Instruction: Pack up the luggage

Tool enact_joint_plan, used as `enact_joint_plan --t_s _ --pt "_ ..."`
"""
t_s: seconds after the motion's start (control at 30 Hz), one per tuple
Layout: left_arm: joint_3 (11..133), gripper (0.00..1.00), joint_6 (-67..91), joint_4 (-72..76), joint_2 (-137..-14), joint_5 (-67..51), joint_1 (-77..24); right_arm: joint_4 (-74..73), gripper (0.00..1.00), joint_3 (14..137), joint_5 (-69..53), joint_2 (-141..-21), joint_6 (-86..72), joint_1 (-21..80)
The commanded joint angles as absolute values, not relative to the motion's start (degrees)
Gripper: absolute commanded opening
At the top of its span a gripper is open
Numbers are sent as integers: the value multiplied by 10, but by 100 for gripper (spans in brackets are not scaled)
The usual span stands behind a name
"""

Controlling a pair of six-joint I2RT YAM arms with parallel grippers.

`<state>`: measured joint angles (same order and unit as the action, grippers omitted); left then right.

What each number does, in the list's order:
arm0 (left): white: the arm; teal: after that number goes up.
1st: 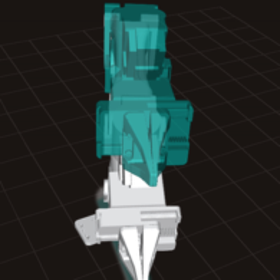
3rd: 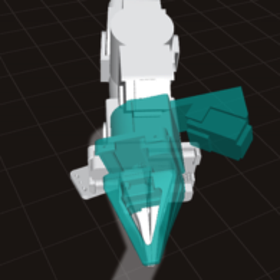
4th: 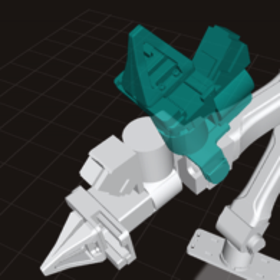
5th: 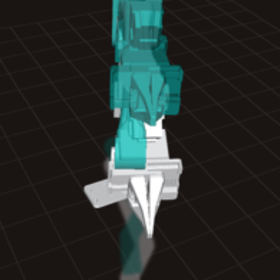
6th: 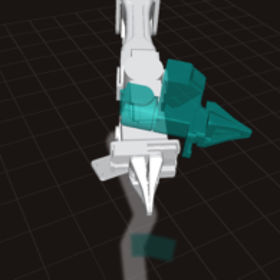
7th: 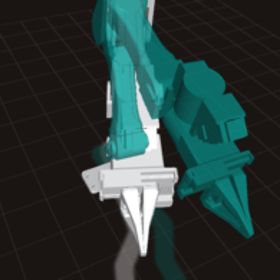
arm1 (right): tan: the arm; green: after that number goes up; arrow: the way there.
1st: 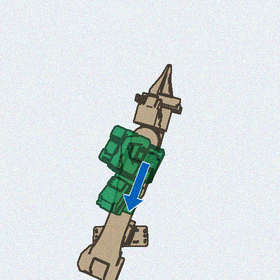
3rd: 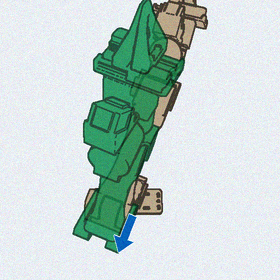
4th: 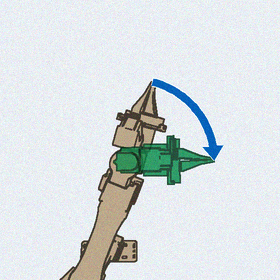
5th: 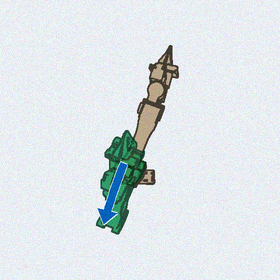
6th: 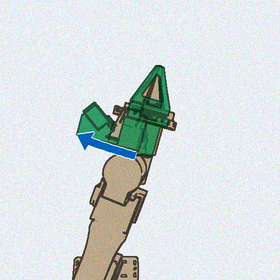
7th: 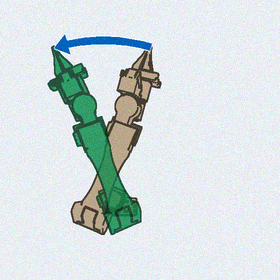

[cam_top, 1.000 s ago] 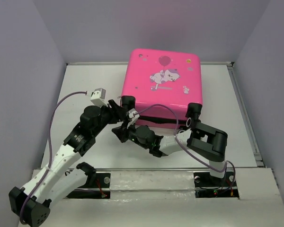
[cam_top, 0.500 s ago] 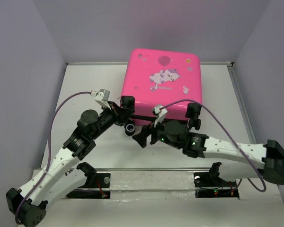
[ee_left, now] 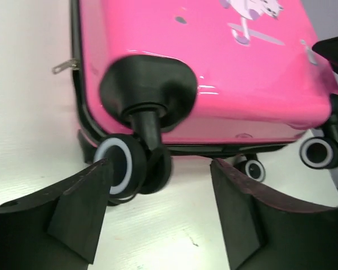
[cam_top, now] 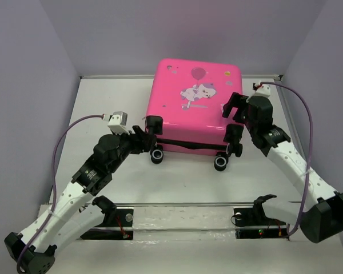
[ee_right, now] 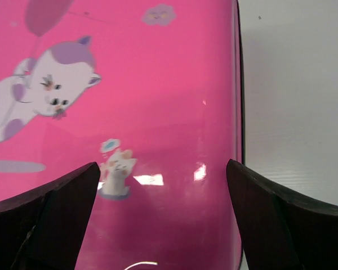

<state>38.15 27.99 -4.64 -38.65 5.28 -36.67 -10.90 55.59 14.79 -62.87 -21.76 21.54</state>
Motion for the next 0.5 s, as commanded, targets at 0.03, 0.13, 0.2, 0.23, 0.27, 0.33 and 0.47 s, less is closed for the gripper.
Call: enact_joint_plan --t_s 0.03,0.13,0.2,0.23,0.27,0.33,0.47 --pt "414 95 239 -102 -383 113 -367 -134 100 606 83 -694 -189 172" --pt "417 96 229 -98 -411 75 -368 -136 100 610 77 -708 -185 157" --pt "420 96 222 -92 -439 36 -369 -136 100 615 65 -721 -181 151" --pt "420 96 219 -83 -455 13 -369 -136 100 617 58 -729 -178 146" --pt "420 96 219 -78 -455 4 -369 -136 100 618 53 -729 -178 146" --pt "419 96 219 -61 -469 -24 -369 -136 100 620 44 -740 -175 146" --pt "425 94 219 -54 -494 -42 -369 -137 100 629 42 -758 -171 141"
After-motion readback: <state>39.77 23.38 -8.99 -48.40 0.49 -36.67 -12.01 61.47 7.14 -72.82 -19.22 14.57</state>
